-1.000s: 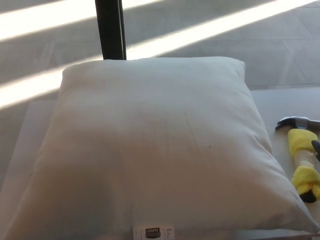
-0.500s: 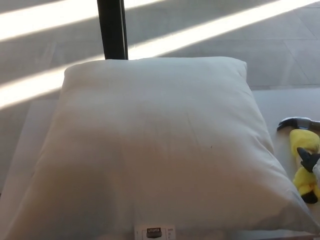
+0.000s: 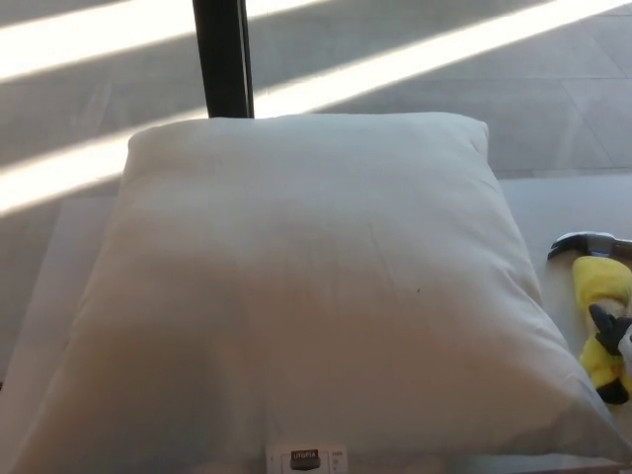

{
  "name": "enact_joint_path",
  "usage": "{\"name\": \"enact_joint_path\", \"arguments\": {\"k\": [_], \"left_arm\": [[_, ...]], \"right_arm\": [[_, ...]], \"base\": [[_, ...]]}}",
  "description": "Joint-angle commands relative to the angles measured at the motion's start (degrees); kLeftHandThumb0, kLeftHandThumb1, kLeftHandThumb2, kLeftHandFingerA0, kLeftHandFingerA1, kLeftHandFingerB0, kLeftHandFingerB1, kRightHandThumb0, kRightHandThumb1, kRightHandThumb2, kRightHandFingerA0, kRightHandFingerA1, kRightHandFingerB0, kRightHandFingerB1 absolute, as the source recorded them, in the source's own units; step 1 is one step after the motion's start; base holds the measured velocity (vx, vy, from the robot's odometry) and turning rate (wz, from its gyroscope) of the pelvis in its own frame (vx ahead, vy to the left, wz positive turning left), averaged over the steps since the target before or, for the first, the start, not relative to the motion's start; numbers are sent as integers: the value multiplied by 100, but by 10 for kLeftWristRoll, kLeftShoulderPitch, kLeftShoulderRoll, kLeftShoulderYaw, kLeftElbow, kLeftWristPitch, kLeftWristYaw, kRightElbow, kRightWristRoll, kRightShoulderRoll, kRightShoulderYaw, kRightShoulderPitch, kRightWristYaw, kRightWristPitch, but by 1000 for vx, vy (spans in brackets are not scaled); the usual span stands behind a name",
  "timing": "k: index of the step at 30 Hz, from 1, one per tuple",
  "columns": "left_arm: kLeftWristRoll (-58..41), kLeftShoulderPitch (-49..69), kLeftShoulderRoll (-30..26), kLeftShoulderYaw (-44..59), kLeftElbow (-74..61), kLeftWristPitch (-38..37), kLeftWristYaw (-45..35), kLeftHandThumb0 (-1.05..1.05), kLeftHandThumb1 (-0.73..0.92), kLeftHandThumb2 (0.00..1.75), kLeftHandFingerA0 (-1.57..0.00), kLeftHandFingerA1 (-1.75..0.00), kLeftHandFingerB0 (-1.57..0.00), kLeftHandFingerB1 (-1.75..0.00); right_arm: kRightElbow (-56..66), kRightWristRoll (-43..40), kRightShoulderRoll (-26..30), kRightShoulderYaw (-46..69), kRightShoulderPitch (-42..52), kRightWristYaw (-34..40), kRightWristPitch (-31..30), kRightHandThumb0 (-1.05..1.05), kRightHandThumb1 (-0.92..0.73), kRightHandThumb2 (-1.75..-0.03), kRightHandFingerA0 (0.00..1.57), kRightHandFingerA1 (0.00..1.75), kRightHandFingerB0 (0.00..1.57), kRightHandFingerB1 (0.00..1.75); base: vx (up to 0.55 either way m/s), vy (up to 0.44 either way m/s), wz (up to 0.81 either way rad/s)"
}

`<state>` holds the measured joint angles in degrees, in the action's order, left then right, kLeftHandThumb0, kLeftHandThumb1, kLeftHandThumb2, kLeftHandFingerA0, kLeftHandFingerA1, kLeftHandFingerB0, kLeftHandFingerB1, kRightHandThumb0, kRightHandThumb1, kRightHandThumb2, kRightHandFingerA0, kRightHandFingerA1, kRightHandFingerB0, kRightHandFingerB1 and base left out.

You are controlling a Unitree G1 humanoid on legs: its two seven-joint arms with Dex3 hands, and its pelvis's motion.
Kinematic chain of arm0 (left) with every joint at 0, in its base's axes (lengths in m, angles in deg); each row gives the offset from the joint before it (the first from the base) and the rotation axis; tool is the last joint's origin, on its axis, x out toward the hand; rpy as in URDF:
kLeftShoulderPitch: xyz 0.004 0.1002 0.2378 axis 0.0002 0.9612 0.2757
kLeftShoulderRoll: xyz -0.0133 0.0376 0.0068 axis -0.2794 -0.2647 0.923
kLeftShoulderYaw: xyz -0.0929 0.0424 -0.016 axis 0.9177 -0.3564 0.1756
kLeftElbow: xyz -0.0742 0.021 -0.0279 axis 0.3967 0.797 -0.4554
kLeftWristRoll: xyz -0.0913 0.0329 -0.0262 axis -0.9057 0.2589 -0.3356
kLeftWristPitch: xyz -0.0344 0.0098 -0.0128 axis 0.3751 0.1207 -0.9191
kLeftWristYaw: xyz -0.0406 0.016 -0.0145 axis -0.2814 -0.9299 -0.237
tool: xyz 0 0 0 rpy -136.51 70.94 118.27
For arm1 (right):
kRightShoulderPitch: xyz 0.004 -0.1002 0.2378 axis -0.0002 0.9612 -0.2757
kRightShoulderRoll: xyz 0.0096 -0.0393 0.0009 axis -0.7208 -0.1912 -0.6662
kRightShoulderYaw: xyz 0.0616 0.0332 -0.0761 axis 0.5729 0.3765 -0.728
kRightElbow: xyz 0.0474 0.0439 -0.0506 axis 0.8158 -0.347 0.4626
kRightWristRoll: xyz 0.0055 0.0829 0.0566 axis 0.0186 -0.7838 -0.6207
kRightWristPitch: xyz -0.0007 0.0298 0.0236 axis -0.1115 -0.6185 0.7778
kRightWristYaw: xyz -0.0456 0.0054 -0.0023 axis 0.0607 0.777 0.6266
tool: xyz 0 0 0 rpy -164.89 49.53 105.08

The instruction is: A hammer is kept on the right hand side and a pillow is kept on the left hand side on the desk infront of the robot and the robot uses its right hand to pick up the hammer and makes a downward swinging motion to hit the pillow

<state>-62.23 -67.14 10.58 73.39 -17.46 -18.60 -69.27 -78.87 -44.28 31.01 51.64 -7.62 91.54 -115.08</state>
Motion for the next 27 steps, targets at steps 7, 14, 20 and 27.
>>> {"name": "enact_joint_path", "arguments": {"k": [7,14,20,27], "left_arm": [[10,-3,-3,-9,12,-20,4,-66,66,60,-77,-52,-68,-46],[8,-11,-3,-16,19,-15,10,-68,62,60,-81,-51,-70,-45],[8,-9,1,-20,19,-21,11,-66,64,60,-79,-51,-69,-46],[13,-6,-5,-27,25,-31,6,-69,64,60,-80,-52,-69,-45]], "right_arm": [[-16,13,-39,-46,8,-53,-33,-72,-54,-91,0,43,8,37],[-13,11,-40,-44,15,-55,-29,-71,-52,-89,0,43,6,35],[-27,37,-30,-81,17,-91,-34,-65,-70,-62,3,55,7,29],[-34,61,-11,-122,45,-100,-32,-29,-62,-58,108,91,24,52]], "base": [[0,0,0],[0,0,0],[0,0,0],[0,0,0]]}}
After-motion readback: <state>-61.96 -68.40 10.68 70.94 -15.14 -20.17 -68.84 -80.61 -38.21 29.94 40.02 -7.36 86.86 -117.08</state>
